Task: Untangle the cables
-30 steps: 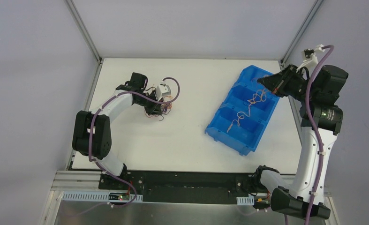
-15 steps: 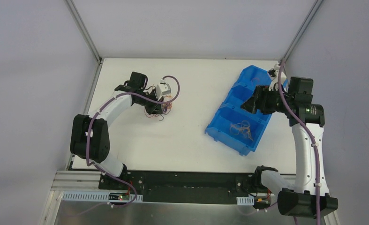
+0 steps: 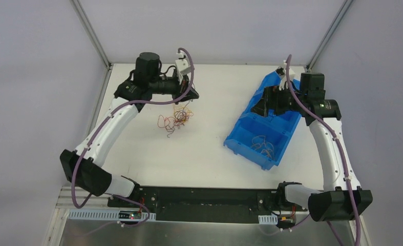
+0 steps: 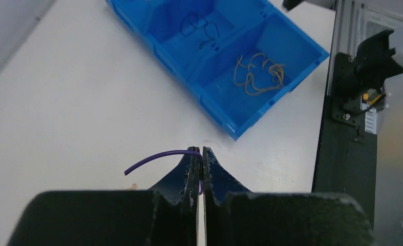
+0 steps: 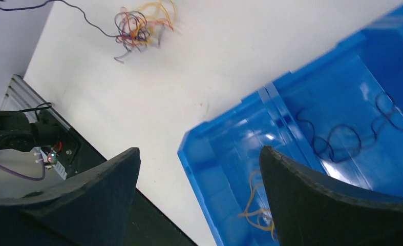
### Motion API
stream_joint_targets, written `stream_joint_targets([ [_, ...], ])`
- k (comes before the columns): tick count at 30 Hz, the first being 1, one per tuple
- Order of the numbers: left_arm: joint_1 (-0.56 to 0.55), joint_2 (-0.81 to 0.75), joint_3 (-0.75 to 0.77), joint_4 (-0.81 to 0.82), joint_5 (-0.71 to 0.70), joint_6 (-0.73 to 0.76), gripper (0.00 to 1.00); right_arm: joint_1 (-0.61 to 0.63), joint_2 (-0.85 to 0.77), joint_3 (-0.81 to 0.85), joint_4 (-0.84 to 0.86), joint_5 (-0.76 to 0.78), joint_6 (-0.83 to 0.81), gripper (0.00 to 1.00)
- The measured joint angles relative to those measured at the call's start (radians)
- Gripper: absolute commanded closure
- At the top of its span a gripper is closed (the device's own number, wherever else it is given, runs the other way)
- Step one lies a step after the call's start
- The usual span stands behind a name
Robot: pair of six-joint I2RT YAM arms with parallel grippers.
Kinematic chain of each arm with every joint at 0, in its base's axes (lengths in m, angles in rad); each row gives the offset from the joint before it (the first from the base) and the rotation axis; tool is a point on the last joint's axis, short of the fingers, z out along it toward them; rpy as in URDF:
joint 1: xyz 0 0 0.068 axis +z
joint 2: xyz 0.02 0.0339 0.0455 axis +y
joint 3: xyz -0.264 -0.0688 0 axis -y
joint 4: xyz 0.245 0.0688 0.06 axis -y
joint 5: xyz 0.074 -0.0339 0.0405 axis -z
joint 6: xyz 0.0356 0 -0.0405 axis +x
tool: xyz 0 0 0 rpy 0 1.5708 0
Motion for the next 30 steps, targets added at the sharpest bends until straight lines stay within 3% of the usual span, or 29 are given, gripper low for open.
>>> stream_joint_targets([
  [6,0.012,-0.108,0.072,0.066,-0.001,-0.138,1.0,0.143,0.093,-0.049,0.288,-0.057,0.126,0.1],
  [14,0.013,-0.09,0.143,0.131,-0.048,-0.289,1.0,0.448,0.275,-0.131,0.756,-0.037,0.266,0.15],
  [18,0.017,-0.075,0.17,0.142,-0.06,-0.349,1.0,0.564,0.355,-0.131,0.896,-0.034,0.289,0.2],
  [23,0.03,-0.065,0.187,0.184,-0.078,-0.44,1.0,0.621,0.401,-0.15,1.015,-0.016,0.293,0.31],
  [30,0.043,-0.05,0.234,0.274,-0.082,-0.599,1.0,0.629,0.588,-0.13,1.149,0.141,0.306,0.45],
])
